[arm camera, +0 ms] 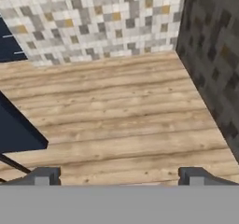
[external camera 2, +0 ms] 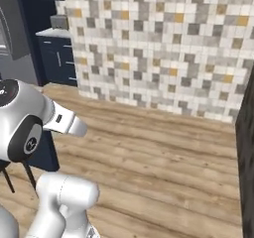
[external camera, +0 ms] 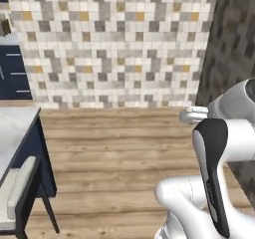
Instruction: Gather the eggplant and lime from the fridge and place them on a tray on the dining counter. Then gather the chicken drumsticks from the fridge and place them on the other tray.
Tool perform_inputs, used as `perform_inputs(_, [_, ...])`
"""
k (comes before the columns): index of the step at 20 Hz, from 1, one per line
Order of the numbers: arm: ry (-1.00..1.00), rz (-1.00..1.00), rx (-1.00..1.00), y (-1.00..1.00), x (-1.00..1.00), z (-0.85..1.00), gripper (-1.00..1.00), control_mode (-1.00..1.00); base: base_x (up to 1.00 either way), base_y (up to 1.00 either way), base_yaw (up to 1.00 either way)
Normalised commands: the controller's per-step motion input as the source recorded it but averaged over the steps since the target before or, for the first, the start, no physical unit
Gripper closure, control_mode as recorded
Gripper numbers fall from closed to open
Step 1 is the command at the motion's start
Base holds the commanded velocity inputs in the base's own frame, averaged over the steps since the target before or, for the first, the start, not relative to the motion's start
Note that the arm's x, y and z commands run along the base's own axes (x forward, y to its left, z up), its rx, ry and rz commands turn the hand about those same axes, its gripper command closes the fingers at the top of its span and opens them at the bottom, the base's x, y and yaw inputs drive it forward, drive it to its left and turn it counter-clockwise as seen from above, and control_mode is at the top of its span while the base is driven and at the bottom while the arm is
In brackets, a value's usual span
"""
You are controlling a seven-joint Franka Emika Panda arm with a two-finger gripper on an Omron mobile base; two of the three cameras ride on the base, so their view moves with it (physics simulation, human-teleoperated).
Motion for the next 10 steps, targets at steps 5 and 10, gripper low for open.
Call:
perform_inputs(5, [0.0, 0.0, 0.0, 0.0, 0.0, 0.0, -1.0, 1.0, 1.0, -0.02, 0.6])
perform_inputs(10, [0.0, 0.0, 0.0, 0.0, 0.0, 0.0, -1.0, 1.0, 1.0, -0.15, 0.7])
